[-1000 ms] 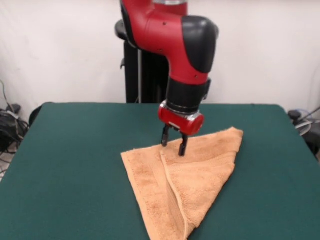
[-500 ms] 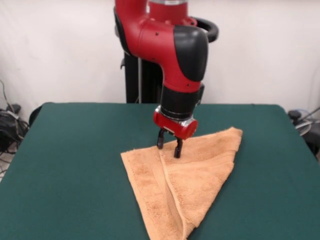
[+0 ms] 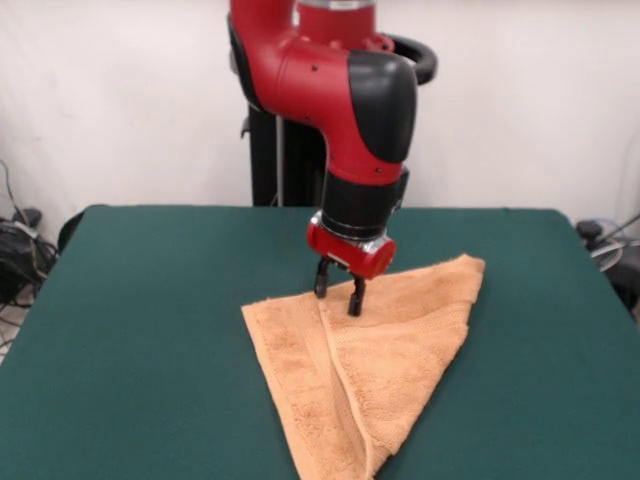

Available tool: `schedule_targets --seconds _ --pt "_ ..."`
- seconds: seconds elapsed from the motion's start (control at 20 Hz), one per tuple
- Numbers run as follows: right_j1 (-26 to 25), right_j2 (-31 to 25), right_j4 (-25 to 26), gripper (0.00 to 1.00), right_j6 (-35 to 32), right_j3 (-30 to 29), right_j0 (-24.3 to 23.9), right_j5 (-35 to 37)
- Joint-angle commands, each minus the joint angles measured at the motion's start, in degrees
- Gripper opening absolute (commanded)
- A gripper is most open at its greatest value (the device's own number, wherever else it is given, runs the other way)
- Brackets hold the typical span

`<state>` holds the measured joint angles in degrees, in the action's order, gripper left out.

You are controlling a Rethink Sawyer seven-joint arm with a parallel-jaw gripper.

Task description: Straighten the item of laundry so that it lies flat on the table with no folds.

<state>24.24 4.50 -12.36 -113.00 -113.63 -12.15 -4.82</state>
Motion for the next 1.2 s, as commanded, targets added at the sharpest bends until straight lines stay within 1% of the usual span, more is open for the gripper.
schedule_targets --seconds 0.05,0.15,0.2,0.35,0.6,0.8,0.95,1.0,1.2 --pt "-2.3 -0.9 0.7 1.00 -4.2 6.3 0.6 5.0" --pt "-2.5 -0.8 1.7 1.00 -3.6 6.5 0.7 4.1" --pt "-2.7 -0.6 2.2 0.00 -3.7 6.7 1.0 3.6" --pt "-2.7 -0.4 2.5 0.00 -3.2 7.3 1.3 4.9" --pt "-2.6 -1.7 3.7 0.00 -4.1 6.6 0.1 4.4" --pt "-2.4 -1.6 3.5 0.00 -4.9 6.4 0.4 4.7" --pt "-2.1 -0.7 2.4 0.00 -5.9 5.9 1.5 5.1" --pt "-1.7 -1.2 1.8 0.00 -7.0 5.0 1.2 5.0" --pt "-1.0 -2.3 2.4 0.00 -7.1 4.3 0.1 4.2"
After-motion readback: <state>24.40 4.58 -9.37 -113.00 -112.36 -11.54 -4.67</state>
